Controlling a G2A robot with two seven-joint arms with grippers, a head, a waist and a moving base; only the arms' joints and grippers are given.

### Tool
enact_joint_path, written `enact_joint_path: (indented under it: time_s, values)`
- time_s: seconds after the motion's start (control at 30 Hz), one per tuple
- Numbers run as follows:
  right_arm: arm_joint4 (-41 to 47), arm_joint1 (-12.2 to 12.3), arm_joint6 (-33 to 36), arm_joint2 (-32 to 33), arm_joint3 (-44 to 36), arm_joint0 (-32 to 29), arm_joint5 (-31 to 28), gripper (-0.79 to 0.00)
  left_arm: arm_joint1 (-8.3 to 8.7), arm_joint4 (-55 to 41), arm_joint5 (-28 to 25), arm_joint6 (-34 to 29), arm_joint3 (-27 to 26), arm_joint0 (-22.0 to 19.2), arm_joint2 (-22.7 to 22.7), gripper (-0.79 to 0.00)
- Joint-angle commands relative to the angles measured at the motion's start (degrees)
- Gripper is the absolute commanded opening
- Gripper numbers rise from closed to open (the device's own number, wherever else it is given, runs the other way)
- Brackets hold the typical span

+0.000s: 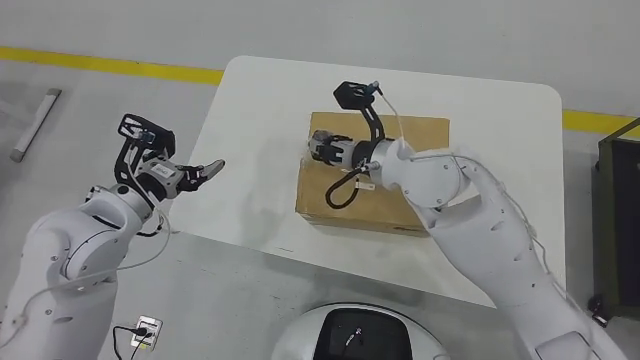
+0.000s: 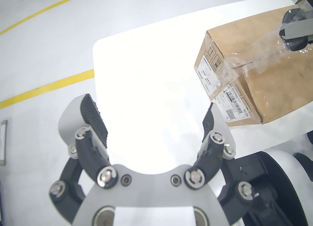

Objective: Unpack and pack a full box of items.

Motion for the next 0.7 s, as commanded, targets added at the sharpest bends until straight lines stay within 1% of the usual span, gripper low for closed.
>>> enact_joint_path:
  time_s: [0.0,0.17,0.33,0.67]
  values:
    - [-2.29,0.58,1.90,1.11,-1.17,-1.28,0.03,-0.785,0.06,0.04,-0.25,0.03,0.19,-0.29,0.37,0.000]
    - [-8.21,1.89,6.34,3.28,-3.21,-3.91,-0.20,-0.785,0.19,-0.05,-0.44,0.11,0.61,-1.09,1.30,0.000]
    - [-13.83,2.69,9.93,3.81,-3.88,-4.45,-1.69,-0.785,0.32,-0.05,-0.57,0.24,0.73,-1.52,2.10,0.000]
    - [-17.52,2.95,13.62,3.30,-3.92,-3.62,-1.63,-0.785,0.65,0.12,-0.56,0.25,0.77,-1.67,2.57,0.000]
